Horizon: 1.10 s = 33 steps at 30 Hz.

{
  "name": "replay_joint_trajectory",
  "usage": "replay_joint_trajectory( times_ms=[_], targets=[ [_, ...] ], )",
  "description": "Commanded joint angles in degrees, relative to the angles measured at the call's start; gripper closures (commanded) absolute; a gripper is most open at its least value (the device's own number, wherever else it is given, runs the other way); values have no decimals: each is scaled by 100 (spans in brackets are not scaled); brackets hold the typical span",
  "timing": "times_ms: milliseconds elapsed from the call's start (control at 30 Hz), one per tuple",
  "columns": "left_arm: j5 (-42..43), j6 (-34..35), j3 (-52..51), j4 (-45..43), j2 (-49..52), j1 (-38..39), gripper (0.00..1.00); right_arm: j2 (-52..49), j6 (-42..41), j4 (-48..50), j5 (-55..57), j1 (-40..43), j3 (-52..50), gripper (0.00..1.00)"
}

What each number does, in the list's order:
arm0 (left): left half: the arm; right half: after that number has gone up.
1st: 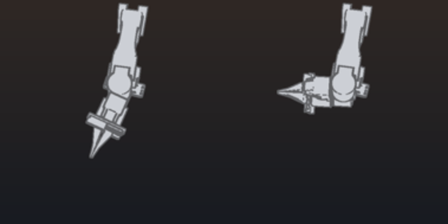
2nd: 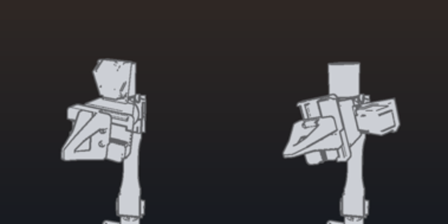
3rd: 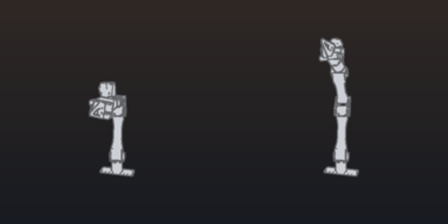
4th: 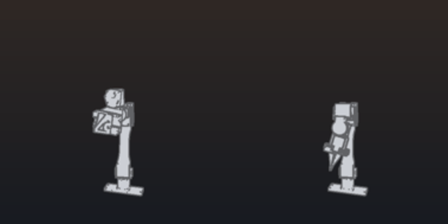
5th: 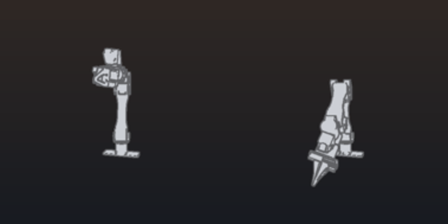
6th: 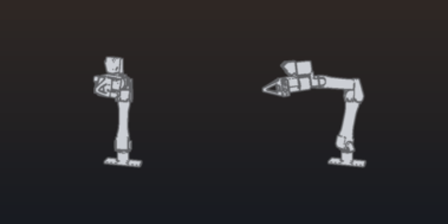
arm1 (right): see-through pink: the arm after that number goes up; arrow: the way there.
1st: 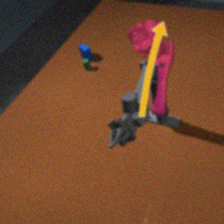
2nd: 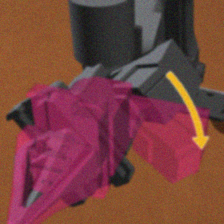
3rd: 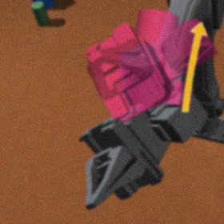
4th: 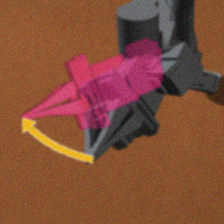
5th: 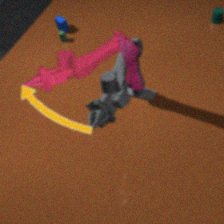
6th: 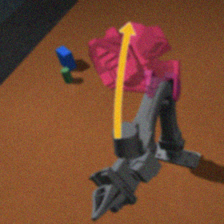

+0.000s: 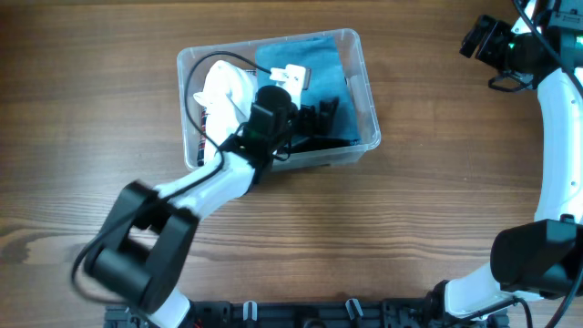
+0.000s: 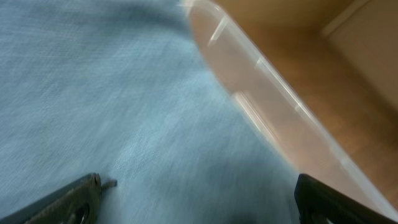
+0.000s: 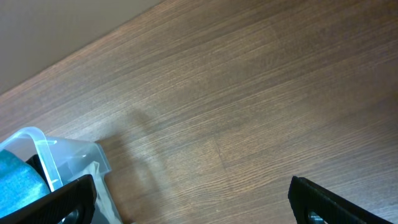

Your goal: Pack container

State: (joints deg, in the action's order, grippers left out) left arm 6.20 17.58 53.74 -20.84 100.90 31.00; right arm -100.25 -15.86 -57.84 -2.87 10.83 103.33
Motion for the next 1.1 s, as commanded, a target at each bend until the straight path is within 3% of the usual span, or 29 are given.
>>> replay_joint_trajectory(
  times_ms=[0,267,500,700,900,1067],
  targets=[
    [-588,212,-229,1213,-1060,-103,0,-4,-74,13,79,-13,15,0],
    [-581,212,-229,2774,-3110,-103,0,-4,-72,13,79,-13,15,0],
    [-584,216,-229,5298,-5117,-103,0,-4,-72,13,79,-13,15,0],
    [-573,234,-229,6542,-6526,-103,0,-4,-74,13,79,-13,15,0],
    [-852,214,-229,7584,-7195,-103,0,-4,-70,13,79,-13,15,0],
    [-1843,219,-229,8456,-7440,-103,0,-4,-72,13,79,-13,15,0]
  ],
)
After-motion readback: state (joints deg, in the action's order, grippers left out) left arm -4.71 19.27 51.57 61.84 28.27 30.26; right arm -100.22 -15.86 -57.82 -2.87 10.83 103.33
